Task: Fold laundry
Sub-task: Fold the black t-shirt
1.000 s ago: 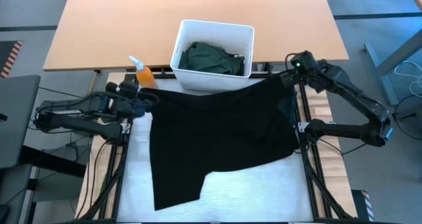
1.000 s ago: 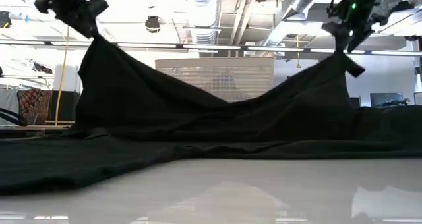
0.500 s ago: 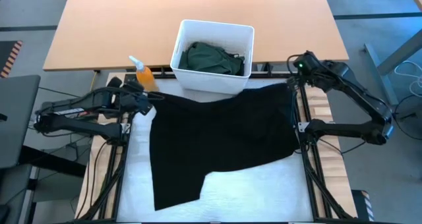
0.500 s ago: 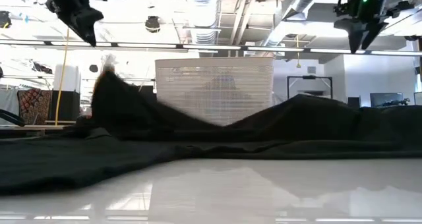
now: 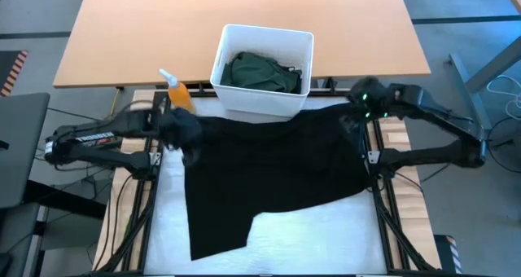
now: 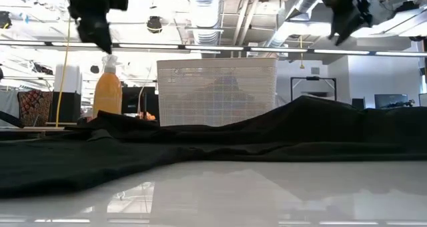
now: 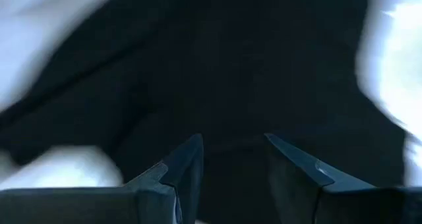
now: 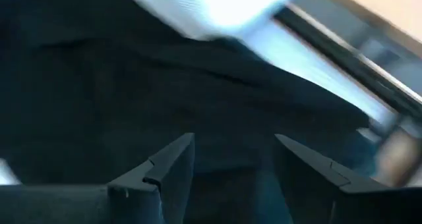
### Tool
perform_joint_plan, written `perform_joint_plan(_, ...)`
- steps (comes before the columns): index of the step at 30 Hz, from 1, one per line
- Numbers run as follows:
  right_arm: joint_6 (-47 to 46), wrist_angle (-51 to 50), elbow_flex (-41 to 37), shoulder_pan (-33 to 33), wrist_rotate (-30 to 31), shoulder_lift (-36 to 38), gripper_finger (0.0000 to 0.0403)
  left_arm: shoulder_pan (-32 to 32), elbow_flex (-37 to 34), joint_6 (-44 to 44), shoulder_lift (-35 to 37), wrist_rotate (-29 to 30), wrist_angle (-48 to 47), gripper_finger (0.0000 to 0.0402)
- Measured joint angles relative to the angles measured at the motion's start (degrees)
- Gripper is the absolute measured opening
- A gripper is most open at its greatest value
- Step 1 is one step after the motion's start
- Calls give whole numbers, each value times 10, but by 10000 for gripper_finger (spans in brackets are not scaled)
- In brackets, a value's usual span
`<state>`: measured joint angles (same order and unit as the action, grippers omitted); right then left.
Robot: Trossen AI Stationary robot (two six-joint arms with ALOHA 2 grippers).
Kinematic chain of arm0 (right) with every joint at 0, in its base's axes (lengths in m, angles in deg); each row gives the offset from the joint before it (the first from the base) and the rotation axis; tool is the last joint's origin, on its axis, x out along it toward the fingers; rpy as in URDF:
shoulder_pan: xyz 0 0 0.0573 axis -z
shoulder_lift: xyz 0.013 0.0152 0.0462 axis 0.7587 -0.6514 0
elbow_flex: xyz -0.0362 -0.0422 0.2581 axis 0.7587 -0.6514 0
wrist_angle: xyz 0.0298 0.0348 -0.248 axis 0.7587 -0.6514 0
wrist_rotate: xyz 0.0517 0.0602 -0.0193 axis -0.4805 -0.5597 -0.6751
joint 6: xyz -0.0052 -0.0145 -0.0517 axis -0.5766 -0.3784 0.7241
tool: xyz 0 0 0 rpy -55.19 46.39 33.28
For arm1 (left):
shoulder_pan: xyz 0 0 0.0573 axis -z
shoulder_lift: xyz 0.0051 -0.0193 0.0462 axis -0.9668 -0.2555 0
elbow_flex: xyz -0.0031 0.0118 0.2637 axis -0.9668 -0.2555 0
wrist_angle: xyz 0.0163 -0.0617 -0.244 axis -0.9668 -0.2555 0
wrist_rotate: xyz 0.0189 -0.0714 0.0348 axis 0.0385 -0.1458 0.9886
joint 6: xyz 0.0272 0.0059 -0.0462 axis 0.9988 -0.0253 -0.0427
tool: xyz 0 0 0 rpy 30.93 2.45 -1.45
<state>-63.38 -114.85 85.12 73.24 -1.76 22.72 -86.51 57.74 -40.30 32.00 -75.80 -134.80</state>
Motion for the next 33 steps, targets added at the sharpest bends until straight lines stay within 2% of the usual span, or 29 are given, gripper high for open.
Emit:
perform_joint_plan(2,-22,39,-11,-83,0,0,228,69,-32,0,-2,-20,69,144)
perform_joint_plan(5,-41,131,-51,-215,7,0,228,176,-83,-2,-20,-15,162,144)
perform_joint_plan(8,-54,247,-109,-338,46,-17,227,278,-129,-16,-56,39,258,143)
perform_joint_plan(11,-61,348,-165,-417,78,-64,216,351,-167,-65,-111,121,308,134)
perform_joint_plan(13,-88,401,-194,-445,98,-103,200,381,-180,-118,-155,132,314,121)
perform_joint_plan(16,-117,461,-219,-463,116,-172,160,415,-181,-191,-221,111,300,91)
perform_joint_plan(20,-148,466,-220,-469,115,-260,82,446,-177,-240,-293,53,319,36)
perform_joint_plan(23,-177,474,-220,-472,95,-314,23,469,-168,-282,-336,-20,342,7)
perform_joint_plan(25,-194,486,-220,-481,84,-344,14,488,-161,-311,-354,-75,355,6)
perform_joint_plan(28,-230,506,-219,-502,64,-385,29,521,-148,-346,-369,-136,390,2)
perform_joint_plan(30,-256,526,-219,-520,52,-406,35,541,-142,-380,-370,-155,404,1)
perform_joint_plan(33,-292,561,-204,-548,0,-431,30,565,-132,-426,-370,-171,417,0)
